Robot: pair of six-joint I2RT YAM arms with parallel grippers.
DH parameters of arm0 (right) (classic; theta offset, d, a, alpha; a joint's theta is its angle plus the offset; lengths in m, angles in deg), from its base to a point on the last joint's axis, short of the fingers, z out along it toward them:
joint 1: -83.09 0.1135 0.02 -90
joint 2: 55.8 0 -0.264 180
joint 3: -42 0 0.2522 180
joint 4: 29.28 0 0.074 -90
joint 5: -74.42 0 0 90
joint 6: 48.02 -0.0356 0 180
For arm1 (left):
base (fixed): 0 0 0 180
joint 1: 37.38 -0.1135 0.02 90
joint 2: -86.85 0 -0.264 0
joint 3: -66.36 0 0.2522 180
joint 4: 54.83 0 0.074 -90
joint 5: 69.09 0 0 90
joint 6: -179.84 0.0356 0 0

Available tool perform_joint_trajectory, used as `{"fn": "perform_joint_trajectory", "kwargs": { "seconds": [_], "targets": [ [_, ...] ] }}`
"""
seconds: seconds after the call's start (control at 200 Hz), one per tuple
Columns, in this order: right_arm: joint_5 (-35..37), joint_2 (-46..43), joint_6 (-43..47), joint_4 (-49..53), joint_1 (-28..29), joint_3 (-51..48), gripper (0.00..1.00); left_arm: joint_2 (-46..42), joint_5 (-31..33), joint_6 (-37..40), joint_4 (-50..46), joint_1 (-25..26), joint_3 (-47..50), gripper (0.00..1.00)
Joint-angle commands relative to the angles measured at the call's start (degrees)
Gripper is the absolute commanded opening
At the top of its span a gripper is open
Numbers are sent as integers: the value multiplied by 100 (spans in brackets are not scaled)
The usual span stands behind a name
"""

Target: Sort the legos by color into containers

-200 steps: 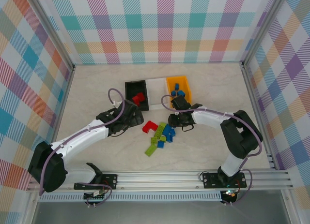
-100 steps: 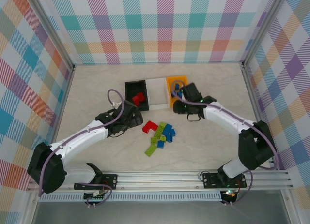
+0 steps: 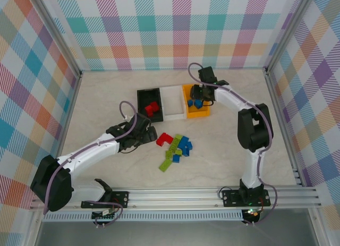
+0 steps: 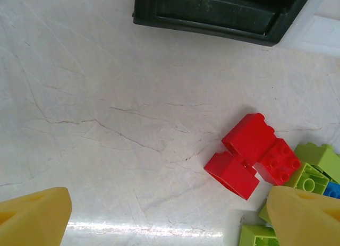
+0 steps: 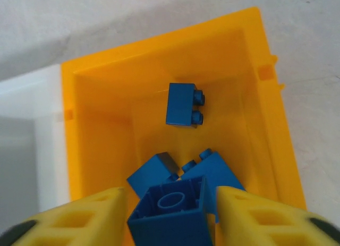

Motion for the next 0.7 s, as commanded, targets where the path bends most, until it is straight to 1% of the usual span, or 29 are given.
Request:
{"fn": "perform_joint_trajectory", "kwargs": {
  "seconds": [0.0,0.06,0.125,0.24,0.32,0.46,0.515,0.695],
  "targets": [
    [-212,-119,-108,227,-25,263,60,238,-250,105,171,24,41,91],
    [-255,-344,-130,108,-18,89,63,405,-342,117,237,38,14,89],
    [-304,-653,-103,-41,-20,-195,63,603,-493,119,366,68,-20,86],
    [-426,-1209,-95,-281,-7,-804,64,1065,-638,215,569,264,-273,86],
    [-426,-1512,-99,-422,-7,-1212,64,1483,-526,374,519,450,-598,86],
    [-381,-1788,-99,-529,-7,-1682,64,2133,-334,573,241,509,-1075,80],
    [-353,-1831,-95,-555,-7,-1798,64,2282,-211,666,137,551,-1191,77],
    [-366,-1883,-154,-648,-7,-1950,64,2529,82,842,-83,665,-1305,75]
  ]
}}
